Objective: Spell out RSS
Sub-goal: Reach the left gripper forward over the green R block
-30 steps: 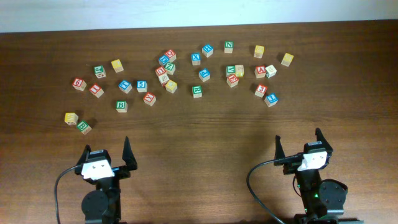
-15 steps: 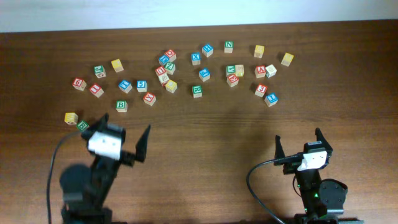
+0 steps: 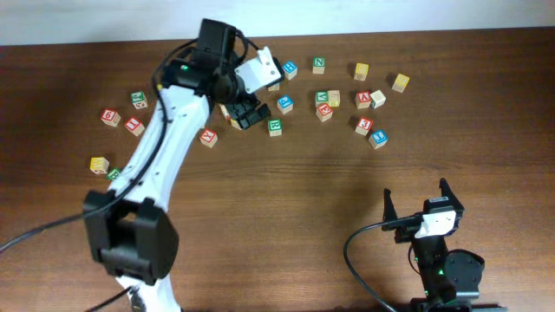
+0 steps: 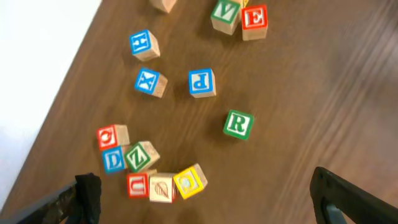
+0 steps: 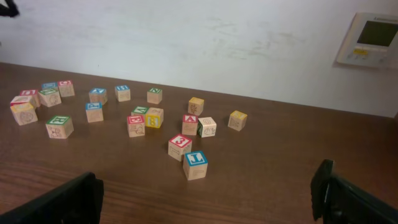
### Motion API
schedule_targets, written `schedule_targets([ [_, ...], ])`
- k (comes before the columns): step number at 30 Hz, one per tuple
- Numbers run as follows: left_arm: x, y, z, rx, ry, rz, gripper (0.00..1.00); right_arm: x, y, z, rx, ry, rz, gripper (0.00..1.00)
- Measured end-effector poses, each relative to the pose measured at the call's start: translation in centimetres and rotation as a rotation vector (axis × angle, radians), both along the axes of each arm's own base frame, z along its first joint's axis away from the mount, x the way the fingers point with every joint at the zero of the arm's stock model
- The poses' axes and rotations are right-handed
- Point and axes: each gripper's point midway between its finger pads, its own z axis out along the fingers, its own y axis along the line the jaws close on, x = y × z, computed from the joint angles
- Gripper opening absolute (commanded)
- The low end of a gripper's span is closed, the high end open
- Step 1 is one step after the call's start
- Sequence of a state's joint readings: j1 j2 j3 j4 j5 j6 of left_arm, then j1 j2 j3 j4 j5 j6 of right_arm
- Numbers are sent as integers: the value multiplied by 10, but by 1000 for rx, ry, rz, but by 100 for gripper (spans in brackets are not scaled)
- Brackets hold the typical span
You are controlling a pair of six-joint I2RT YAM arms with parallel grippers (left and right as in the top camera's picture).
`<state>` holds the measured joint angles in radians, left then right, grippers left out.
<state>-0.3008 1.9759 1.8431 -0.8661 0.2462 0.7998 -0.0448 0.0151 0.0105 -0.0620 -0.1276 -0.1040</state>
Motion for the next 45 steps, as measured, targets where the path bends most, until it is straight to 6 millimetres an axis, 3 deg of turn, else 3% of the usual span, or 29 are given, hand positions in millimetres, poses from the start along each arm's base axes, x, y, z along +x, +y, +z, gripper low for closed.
schedule_targets([
  [3,8,-7,-7,-9,-20,-38,99,0,0,0,1,0,0,98],
  [11,3,-49,21,-236,-64,-207,99,0,0,0,0,-1,0,98],
  [15,9,-44,17,-192,-88,-194,99,0,0,0,0,-1,0,98],
  [18,18,-39,-10,-87,-86,-186,99,0,0,0,1,0,0,98],
  [26,30,-27,-98,125,130,-183,99,0,0,0,0,0,0,98],
  [30,23,-37,-132,181,183,-214,96,0,0,0,0,0,0,98],
  [32,16,-45,-142,194,203,-235,91,0,0,0,0,-1,0,98],
  [37,6,-57,-170,217,247,-273,65,0,0,0,0,0,0,98],
  [45,8,-52,-172,247,239,-267,45,0,0,0,-1,-1,0,98],
])
